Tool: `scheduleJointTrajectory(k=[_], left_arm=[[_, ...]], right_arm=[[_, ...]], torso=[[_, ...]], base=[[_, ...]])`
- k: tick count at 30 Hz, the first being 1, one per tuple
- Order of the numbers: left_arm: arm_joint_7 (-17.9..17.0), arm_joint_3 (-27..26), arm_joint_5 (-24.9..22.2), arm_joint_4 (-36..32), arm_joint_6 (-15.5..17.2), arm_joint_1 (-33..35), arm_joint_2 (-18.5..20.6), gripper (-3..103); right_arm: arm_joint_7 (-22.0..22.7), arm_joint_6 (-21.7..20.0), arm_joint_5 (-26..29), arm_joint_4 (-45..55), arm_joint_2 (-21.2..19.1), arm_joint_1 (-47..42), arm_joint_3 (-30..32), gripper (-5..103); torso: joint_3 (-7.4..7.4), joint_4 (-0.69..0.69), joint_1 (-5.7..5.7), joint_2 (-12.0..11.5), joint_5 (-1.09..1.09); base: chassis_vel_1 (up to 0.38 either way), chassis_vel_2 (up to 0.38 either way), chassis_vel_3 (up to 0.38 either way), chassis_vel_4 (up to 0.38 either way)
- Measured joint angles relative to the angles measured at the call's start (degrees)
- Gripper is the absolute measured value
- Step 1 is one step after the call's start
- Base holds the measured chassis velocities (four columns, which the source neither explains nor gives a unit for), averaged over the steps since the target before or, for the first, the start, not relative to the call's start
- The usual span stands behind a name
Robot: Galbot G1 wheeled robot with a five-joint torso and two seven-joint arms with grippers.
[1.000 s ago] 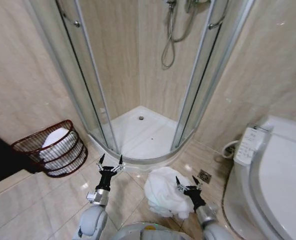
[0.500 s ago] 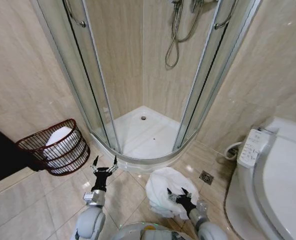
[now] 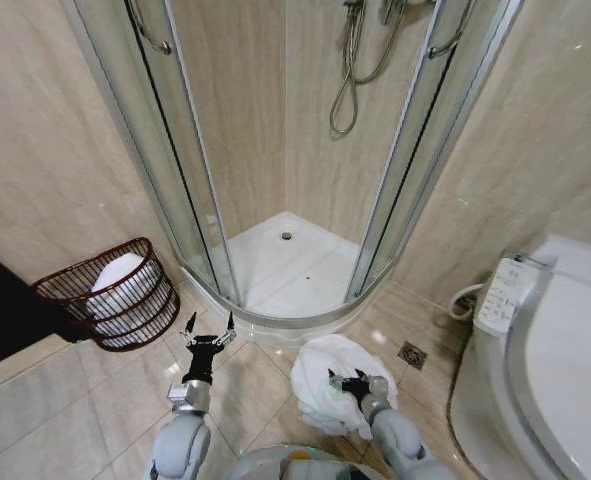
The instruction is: Discard the used towel into the hamper.
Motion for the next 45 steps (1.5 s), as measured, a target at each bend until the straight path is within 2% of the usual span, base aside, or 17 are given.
scheduleJointTrajectory(k=[5, 17, 23, 26, 28, 31, 33, 35, 36, 39, 40, 43, 45], left_arm=[[0.4, 0.2, 0.1, 0.3, -0.7, -0.2, -0.5, 100], [1.0, 0.2, 0.6, 0.9, -1.7, -0.8, -0.8, 100], [1.3, -0.9, 0.5, 1.3, -2.2, -1.5, -0.2, 100], [1.4, -1.0, 0.4, 1.7, -2.4, -1.7, 0.1, 100], [1.4, -1.0, 0.3, 1.8, -2.5, -1.7, 0.2, 100], [1.5, -1.0, 0.2, 1.7, -2.6, -1.7, 0.2, 100], [1.6, -1.1, 0.1, 1.5, -2.6, -1.6, 0.3, 100], [1.8, -1.3, 0.1, 1.3, -2.6, -1.6, 0.4, 100], [1.8, -1.3, 0.1, 1.3, -2.6, -1.6, 0.4, 100], [1.9, -1.3, 0.1, 1.3, -2.6, -1.7, 0.5, 100], [1.9, -1.3, 0.1, 1.3, -2.6, -1.7, 0.5, 100], [1.9, -1.1, 0.1, 1.4, -2.6, -1.8, 0.6, 100], [1.9, -1.0, 0.1, 1.5, -2.7, -1.8, 0.6, 100]], right_arm=[[-3.2, 0.5, -0.4, -1.7, 0.3, 0.9, -0.7, 100], [-4.9, 1.1, -0.8, -9.2, 3.2, 4.6, -1.4, 100], [-5.2, 4.5, -2.2, -11.1, 4.1, 4.2, -1.4, 100], [-5.3, 4.8, -2.3, -11.3, 4.4, 4.0, -1.3, 101], [-5.3, 4.7, -2.3, -11.4, 4.6, 4.1, -1.3, 97], [-5.7, 4.3, -2.3, -12.0, 5.1, 4.7, -0.9, 86], [-5.8, 4.3, -2.3, -12.0, 5.2, 4.8, -0.8, 86], [-5.9, 4.4, -2.2, -12.2, 5.4, 4.8, -0.5, 76], [-5.9, 4.4, -2.2, -12.2, 5.4, 4.8, -0.5, 76], [-6.0, 5.0, -2.2, -12.9, 5.8, 4.6, 0.0, 59], [-6.0, 5.0, -2.2, -12.9, 5.8, 4.6, 0.0, 59], [-6.4, 5.6, -2.3, -13.2, 6.0, 4.5, 0.6, 42], [-6.6, 5.6, -2.3, -13.2, 6.0, 4.5, 0.9, 42]], torso=[[0.00, 0.00, 0.00, 0.0, 0.00], [0.00, 0.00, 0.00, 0.0, -0.01], [0.00, 0.00, 0.00, 0.0, -0.01], [-0.01, 0.00, 0.00, 0.0, -0.01], [-0.01, 0.00, 0.00, 0.0, -0.01], [-0.01, 0.00, 0.00, 0.0, -0.01], [0.00, 0.00, 0.00, 0.0, -0.01], [-0.01, 0.00, 0.00, 0.0, 0.00], [-0.01, 0.00, 0.00, 0.0, 0.00], [-0.01, 0.00, 0.00, 0.0, 0.00], [-0.01, 0.00, 0.00, 0.0, 0.00], [0.00, 0.00, 0.00, 0.0, 0.00], [0.00, 0.00, 0.00, 0.0, 0.00]], base=[[0.000, 0.000, 0.000, 0.000], [0.000, 0.000, 0.000, 0.000], [0.000, 0.000, 0.000, 0.000], [0.000, 0.000, 0.000, 0.000], [0.000, 0.000, 0.000, 0.000], [0.000, 0.000, 0.000, 0.000], [0.000, 0.000, 0.000, 0.000], [0.000, 0.000, 0.000, 0.000], [0.000, 0.000, 0.000, 0.000], [0.000, 0.000, 0.000, 0.000], [0.000, 0.000, 0.000, 0.000], [0.000, 0.000, 0.000, 0.000], [0.000, 0.000, 0.000, 0.000]])
